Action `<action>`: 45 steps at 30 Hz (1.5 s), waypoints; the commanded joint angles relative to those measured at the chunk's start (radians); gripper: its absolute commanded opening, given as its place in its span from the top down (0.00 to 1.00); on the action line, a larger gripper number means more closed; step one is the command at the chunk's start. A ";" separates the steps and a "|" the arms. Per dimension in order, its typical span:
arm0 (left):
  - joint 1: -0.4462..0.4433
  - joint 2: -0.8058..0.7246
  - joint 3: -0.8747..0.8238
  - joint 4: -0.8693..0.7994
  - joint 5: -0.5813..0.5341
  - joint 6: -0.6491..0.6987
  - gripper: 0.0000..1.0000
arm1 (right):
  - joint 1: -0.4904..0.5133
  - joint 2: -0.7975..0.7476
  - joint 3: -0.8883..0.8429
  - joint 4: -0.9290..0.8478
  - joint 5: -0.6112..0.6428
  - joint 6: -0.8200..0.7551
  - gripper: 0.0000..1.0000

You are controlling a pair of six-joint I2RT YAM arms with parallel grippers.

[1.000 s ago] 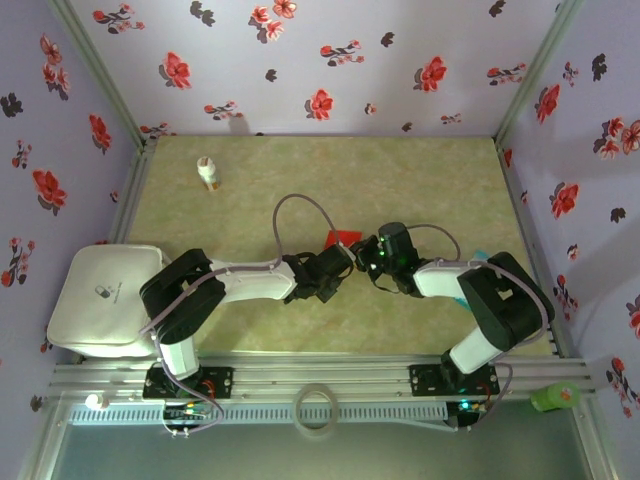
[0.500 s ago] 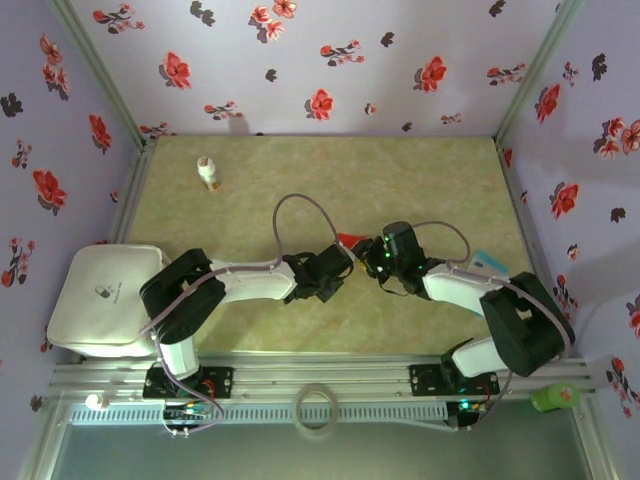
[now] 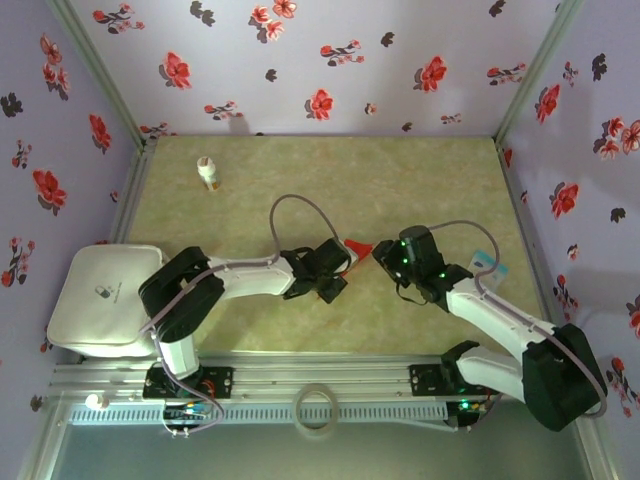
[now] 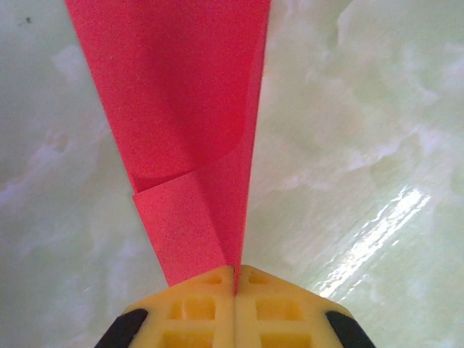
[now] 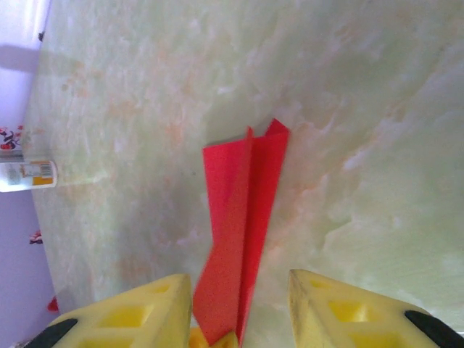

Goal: Fold a paper plane with a square sheet of paper (pick it up from the middle)
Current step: Fold the wing for the fifth time at the center of the table.

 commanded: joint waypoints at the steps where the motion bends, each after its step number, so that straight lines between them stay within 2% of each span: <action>1: 0.043 0.029 0.020 0.018 0.167 -0.060 1.00 | -0.006 0.001 -0.024 -0.016 0.008 -0.020 0.61; 12: 0.147 0.077 0.014 0.073 0.439 -0.125 1.00 | -0.003 0.079 -0.032 0.065 -0.091 -0.032 0.61; 26: 0.206 0.152 0.032 0.140 0.642 -0.225 1.00 | 0.023 0.239 0.006 0.163 -0.196 -0.079 0.65; 34: 0.248 0.169 -0.017 0.284 0.762 -0.346 1.00 | 0.028 0.289 0.011 0.226 -0.204 -0.108 0.76; 38: 0.268 0.188 -0.045 0.382 0.832 -0.421 1.00 | 0.027 0.304 0.010 0.261 -0.225 -0.113 0.79; 45: 0.282 0.210 -0.089 0.494 0.872 -0.502 1.00 | 0.025 0.319 0.004 0.322 -0.257 -0.112 0.81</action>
